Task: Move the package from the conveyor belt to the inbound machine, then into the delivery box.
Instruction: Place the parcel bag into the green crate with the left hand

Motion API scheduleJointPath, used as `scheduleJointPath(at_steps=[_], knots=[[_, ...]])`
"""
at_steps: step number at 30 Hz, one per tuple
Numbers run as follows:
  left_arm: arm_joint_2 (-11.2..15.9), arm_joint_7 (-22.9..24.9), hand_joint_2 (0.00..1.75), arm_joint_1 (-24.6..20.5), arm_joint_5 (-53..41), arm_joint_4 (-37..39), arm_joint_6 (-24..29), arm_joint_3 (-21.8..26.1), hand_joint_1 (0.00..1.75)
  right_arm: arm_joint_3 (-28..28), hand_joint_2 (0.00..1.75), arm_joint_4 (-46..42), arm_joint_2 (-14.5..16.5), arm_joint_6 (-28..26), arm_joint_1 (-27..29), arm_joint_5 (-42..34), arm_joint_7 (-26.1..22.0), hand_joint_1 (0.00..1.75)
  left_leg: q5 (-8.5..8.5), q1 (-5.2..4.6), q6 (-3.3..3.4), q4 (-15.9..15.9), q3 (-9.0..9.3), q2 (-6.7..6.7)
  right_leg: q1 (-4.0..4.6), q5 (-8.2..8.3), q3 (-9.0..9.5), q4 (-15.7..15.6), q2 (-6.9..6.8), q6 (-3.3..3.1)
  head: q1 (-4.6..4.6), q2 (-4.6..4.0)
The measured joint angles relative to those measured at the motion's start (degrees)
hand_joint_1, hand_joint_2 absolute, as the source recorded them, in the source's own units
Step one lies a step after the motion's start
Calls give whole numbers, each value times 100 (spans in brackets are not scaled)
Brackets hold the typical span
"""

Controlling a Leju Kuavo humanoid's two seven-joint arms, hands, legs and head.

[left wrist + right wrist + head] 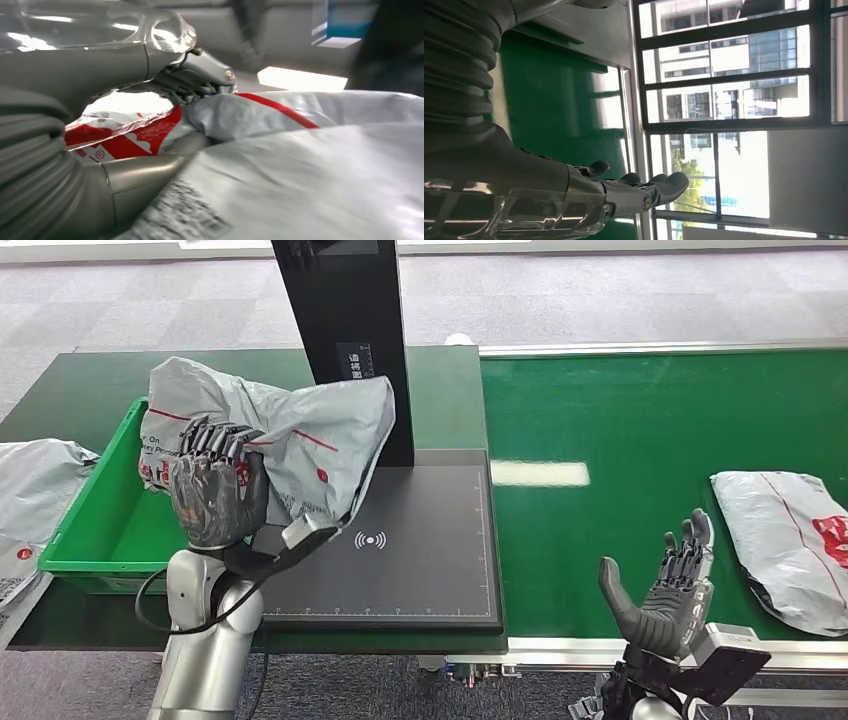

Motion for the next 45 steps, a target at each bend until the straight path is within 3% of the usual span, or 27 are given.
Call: scheduleJointPath(at_steps=[7, 11, 16, 20, 25, 30, 34, 38, 42, 45], knots=[[164, 1823, 175, -1423, -499, 2206, -250, 120, 175, 75, 175, 22, 3, -101, -44, 16, 57, 0, 4, -1, 2, 2, -5, 1, 0, 5, -3, 1, 3, 3, 0, 0], [314, 2372, 175, -1969, -465, 3225, -630, 124, 175, 96, 175, 49, 6, -100, -95, 21, 80, 0, 4, -1, 3, 2, -8, 5, 0, 5, -8, 3, 8, 4, 1, 0], [647, 2965, 175, -2336, -527, 4001, -337, 176, 175, 166, 175, 66, 7, -91, -131, 60, 176, 0, 3, 0, 2, 1, -15, 13, 0, 5, -19, 6, 17, 4, 1, 0], [978, 3078, 175, -2460, -263, 4312, -157, 425, 175, 187, 175, 66, 7, -99, -141, 78, 201, 0, 3, 3, 2, 0, -16, 14, 3, 4, -25, 9, 19, 2, 0, 0], [1313, 2798, 175, -2439, -55, 4348, 4, 961, 175, 187, 175, 66, 7, -162, -132, 56, 209, 0, 4, 6, 0, -1, -20, 15, 6, 4, -28, 11, 20, 1, 0, 0], [1411, 2315, 175, -2299, -400, 3903, 18, 1664, 175, 188, 175, 67, 4, -206, -132, -5, 232, 0, 4, 4, 0, 0, -25, 12, 5, 4, -30, 10, 17, 2, 1, 0], [1438, 2556, 175, -2322, -852, 3936, -165, 2006, 175, 192, 175, 84, 5, -214, -152, -25, 233, 0, 4, 1, 1, 1, -25, 10, 3, 4, -30, 9, 15, 2, 0, 0], [1441, 3006, 175, -2445, -1220, 4324, -791, 2030, 6, 201, 175, 140, 4, -214, -223, -42, 233, 0, 8, 1, -3, 1, -25, 5, 2, 5, -29, 9, 9, 2, 1, 0], [1414, 3031, 175, -2494, -1233, 4546, -734, 2025, 0, 203, 175, 162, 4, -215, -239, -57, 227, 0, 9, 1, -3, 2, -24, 11, 2, 7, -32, 9, 15, 1, 1, 0], [1385, 2691, 175, -2515, -966, 4636, -456, 2027, 0, 205, 175, 160, 4, -224, -233, -56, 227, 0, 8, 2, -3, 3, -24, 9, 2, 7, -34, 9, 14, 1, 0, 0]])
